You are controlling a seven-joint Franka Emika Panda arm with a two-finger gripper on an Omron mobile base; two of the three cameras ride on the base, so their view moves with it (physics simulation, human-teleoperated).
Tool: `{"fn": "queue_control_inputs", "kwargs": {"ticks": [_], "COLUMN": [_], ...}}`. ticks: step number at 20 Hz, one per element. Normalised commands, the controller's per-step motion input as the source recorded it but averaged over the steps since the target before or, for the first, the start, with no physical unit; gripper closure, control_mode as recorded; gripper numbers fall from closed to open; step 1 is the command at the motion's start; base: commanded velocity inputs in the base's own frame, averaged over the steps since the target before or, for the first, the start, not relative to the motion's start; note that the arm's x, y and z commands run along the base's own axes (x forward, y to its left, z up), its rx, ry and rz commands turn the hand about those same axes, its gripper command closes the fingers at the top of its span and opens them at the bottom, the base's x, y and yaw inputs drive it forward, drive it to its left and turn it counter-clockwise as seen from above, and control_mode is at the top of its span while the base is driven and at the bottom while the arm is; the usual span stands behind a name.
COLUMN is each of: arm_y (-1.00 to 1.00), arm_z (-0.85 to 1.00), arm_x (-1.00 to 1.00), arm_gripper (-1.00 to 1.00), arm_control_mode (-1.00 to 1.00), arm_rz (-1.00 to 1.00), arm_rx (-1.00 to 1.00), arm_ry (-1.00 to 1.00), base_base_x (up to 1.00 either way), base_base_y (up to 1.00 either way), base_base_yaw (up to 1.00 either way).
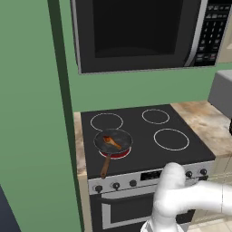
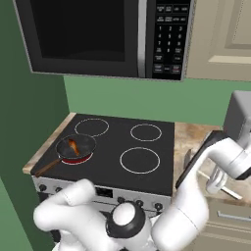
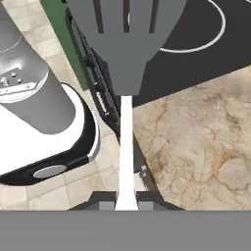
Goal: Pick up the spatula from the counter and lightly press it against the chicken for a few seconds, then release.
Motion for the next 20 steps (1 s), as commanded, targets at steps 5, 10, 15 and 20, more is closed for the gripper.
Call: {"fn": "queue_control_inputs", "kwargs": {"ticks": [5, 10, 15, 20], "arm_y": [0.99, 0.99, 0.79, 0.42], "arm_z": [0.19, 0.31, 0.56, 0.61], "arm_x": [-0.91, -0.48, -0.17, 0.0], "arm_gripper": [1.0, 1.0, 1.0, 1.0], "arm_control_mode": [-1.0, -1.0, -1.0, -1.0], "arm_rz": [-0.06, -0.14, -0.13, -0.01], "arm_rx": [0.0, 0.0, -0.09, -0.13], "arm_ry": [-0.46, -0.44, -0.15, 0.07], "base_base_x": [0.0, 0.0, 0.0, 0.0], "base_base_y": [0.0, 0.0, 0.0, 0.0], "base_base_yaw": [0.0, 0.0, 0.0, 0.0]}}
